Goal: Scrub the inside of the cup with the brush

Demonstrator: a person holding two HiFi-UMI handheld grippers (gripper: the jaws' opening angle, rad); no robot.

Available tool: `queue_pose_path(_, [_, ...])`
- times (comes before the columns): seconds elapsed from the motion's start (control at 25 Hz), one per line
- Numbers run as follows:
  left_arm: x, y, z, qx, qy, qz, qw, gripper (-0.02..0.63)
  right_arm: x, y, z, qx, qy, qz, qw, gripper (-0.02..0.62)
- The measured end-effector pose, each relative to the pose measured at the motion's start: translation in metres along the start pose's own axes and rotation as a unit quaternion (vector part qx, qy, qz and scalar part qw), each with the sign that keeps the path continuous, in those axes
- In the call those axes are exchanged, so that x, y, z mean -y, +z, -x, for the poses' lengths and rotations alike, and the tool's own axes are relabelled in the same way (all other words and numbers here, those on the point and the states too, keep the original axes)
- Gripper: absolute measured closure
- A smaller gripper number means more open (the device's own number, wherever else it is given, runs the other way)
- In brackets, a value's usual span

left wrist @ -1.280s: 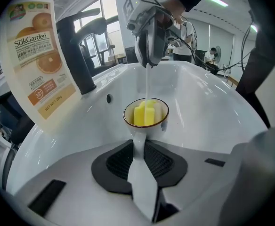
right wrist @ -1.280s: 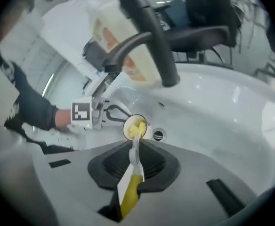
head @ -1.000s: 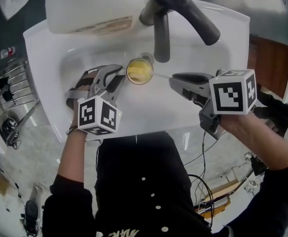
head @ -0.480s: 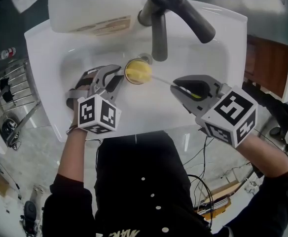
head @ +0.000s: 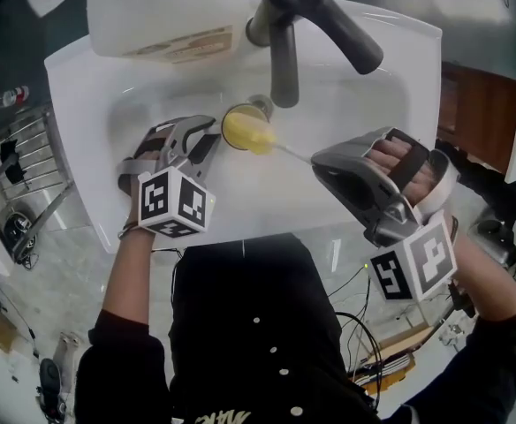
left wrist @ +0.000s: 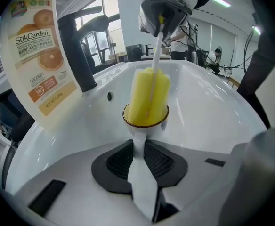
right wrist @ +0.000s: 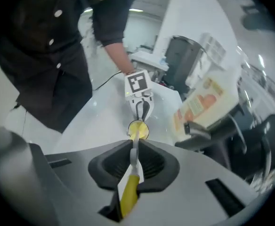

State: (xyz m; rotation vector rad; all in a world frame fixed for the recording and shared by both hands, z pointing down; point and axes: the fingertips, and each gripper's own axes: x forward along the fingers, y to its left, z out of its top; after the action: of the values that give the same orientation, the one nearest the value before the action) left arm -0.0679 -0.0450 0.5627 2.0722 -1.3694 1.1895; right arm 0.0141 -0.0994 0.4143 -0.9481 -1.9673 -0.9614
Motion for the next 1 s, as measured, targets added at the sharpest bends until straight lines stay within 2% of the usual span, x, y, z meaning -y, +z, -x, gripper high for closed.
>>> queue_pose_path(0.04, [0.0,0.0,0.0,0.0,0.0,0.0,1.0,0.515,0.002,0.001,0.0,-0.008,0.001,0.063,0.998,0.541])
queue_pose_path(0.12, [0.0,0.0,0.0,-0.001,0.001,0.0,1.0,0.515,0.002,0.003,-0.002,-0.021,0.009,0.178,0.984,0.541])
queue_pose_path(0.24, [0.0,0.001,0.0,-0.001,0.001,0.0,1.0,0.515,-0.002,0.004,-0.009,-0.029,0.029,0.291,0.956,0.541])
queue_pose_path(0.52, [-0.001,0.002,0.0,-0.001,0.001,0.0,1.0,0.515,-0.003,0.005,-0.033,-0.042,0.055,0.396,0.916,0.541])
queue_pose_path(0.68, [-0.001,0.002,-0.001,-0.002,0.001,0.002,1.0,0.515,-0.007,0.002,-0.05,-0.045,0.07,0.42,0.904,0.541])
queue_pose_path(0.76, [-0.001,0.002,0.0,-0.002,0.003,0.0,1.0,0.515,-0.01,0.0,-0.055,-0.045,0.076,0.42,0.903,0.541])
queue_pose_path(0.84, [0.0,0.002,0.0,0.001,0.004,-0.001,1.0,0.515,-0.01,-0.001,-0.056,-0.042,0.079,0.403,0.911,0.541])
queue_pose_path(0.92, [0.0,0.001,0.0,0.001,0.004,0.0,1.0,0.515,-0.008,-0.001,-0.056,-0.038,0.081,0.352,0.932,0.541])
queue_pose_path(1.0, [0.0,0.001,0.0,-0.001,0.004,0.001,1.0,0.515,-0.004,-0.003,-0.056,-0.035,0.085,0.248,0.964,0.541])
